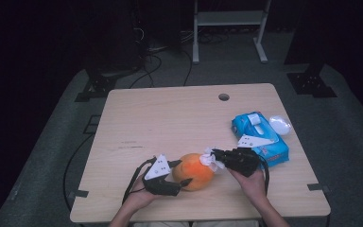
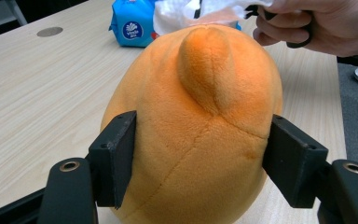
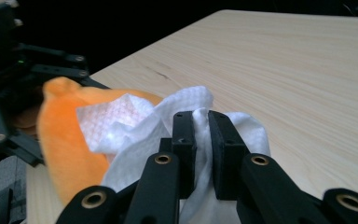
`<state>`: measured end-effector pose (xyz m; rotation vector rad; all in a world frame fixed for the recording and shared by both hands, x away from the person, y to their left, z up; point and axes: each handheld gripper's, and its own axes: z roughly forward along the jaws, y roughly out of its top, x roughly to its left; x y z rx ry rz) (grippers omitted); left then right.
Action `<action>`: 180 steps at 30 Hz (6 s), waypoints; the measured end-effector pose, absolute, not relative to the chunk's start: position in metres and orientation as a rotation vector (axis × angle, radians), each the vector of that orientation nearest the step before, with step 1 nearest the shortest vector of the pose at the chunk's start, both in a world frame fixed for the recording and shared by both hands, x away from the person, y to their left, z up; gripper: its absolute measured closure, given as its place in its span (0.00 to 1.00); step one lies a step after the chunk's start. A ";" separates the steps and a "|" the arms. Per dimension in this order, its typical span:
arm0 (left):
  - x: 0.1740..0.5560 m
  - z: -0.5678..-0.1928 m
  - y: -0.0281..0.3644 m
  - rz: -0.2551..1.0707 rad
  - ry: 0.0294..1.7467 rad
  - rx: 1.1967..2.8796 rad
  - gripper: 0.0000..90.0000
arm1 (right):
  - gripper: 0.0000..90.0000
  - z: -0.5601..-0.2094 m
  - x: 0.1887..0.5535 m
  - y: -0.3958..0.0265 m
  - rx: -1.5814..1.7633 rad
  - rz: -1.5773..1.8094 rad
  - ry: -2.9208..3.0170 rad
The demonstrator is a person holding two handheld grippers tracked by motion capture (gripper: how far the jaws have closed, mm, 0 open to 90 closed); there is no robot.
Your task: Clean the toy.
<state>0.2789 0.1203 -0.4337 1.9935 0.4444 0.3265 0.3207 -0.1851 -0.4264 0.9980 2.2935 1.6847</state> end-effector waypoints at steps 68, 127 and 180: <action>0.275 -0.420 0.101 0.380 0.480 2.030 0.47 | 0.90 -0.392 0.282 -0.139 0.665 1.659 2.293; 0.283 -0.429 0.105 0.236 0.555 1.997 0.19 | 0.90 -0.411 0.308 -0.175 0.885 1.619 2.274; 0.272 -0.431 0.093 0.274 0.531 1.970 0.44 | 0.90 -0.398 0.291 -0.150 0.728 1.659 2.336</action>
